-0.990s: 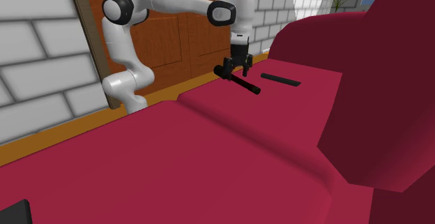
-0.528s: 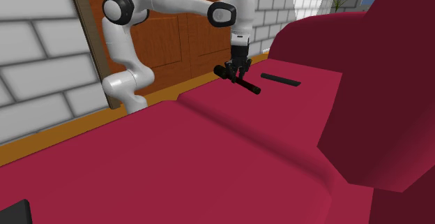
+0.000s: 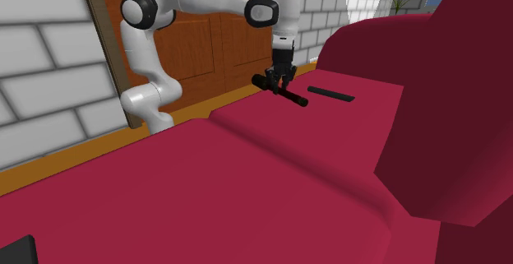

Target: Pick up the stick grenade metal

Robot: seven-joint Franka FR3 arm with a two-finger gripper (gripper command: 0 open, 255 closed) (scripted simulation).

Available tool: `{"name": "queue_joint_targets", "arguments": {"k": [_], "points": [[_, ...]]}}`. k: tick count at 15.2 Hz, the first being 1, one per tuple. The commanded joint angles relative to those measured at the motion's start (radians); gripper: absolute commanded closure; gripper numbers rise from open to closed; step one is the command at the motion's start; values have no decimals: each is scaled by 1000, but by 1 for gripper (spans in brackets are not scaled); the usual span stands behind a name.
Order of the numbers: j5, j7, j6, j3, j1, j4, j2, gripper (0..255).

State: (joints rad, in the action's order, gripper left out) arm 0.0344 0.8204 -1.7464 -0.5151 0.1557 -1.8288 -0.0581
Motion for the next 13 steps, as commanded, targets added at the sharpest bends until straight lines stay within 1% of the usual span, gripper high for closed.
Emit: {"name": "queue_joint_targets", "arguments": {"k": [1,11,13], "points": [[0,-1,29,1,-1,27,-1,255],[-10,8,167,-1,0,183,19,255],[-10,8,169,-1,0,185,19,255]]}}
